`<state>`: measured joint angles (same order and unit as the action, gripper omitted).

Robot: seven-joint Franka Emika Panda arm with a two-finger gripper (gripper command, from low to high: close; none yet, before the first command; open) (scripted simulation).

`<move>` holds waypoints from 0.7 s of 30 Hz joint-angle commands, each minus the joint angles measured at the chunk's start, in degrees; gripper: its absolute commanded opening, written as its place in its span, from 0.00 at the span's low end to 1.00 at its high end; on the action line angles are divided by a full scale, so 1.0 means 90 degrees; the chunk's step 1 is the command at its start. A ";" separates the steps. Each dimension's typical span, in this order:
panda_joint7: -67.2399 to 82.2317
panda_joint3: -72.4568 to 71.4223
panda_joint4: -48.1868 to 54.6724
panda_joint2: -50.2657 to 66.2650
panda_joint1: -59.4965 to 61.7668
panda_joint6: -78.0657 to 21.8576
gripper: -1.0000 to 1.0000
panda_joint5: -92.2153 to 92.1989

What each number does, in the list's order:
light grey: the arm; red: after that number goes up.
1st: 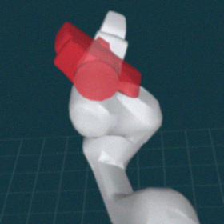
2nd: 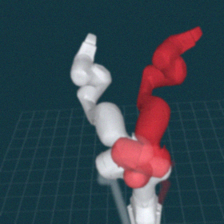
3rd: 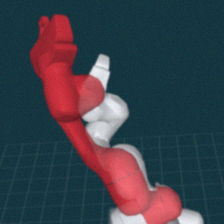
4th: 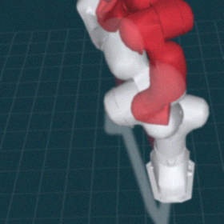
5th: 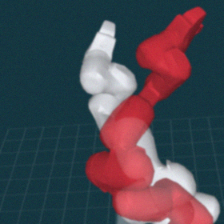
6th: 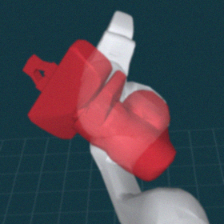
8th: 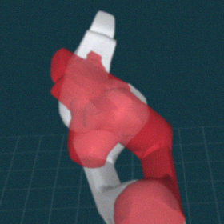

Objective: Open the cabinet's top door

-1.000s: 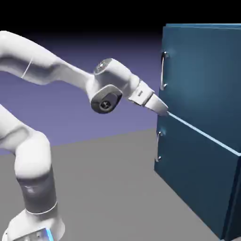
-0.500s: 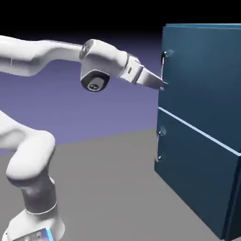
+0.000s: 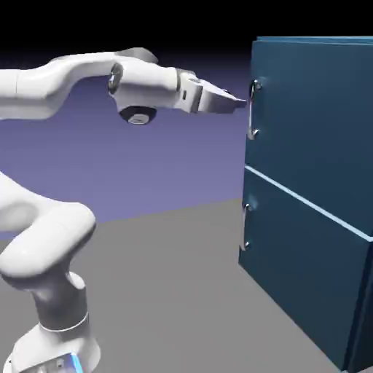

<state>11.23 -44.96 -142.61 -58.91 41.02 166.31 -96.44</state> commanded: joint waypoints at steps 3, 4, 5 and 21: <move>0.0463 -0.0387 0.0159 -0.0226 0.0359 -0.0066 0.50 -0.0831; 0.0617 -0.0517 0.0211 -0.0302 0.0479 -0.0088 0.50 -0.1108; 0.0771 -0.0646 0.0264 -0.0377 0.0599 -0.0111 0.50 -0.1385; 0.2627 -0.2471 0.1420 -0.1192 0.2727 -0.0515 0.50 -0.4871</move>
<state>34.88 -67.20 -129.83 -69.64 65.56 161.68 -140.28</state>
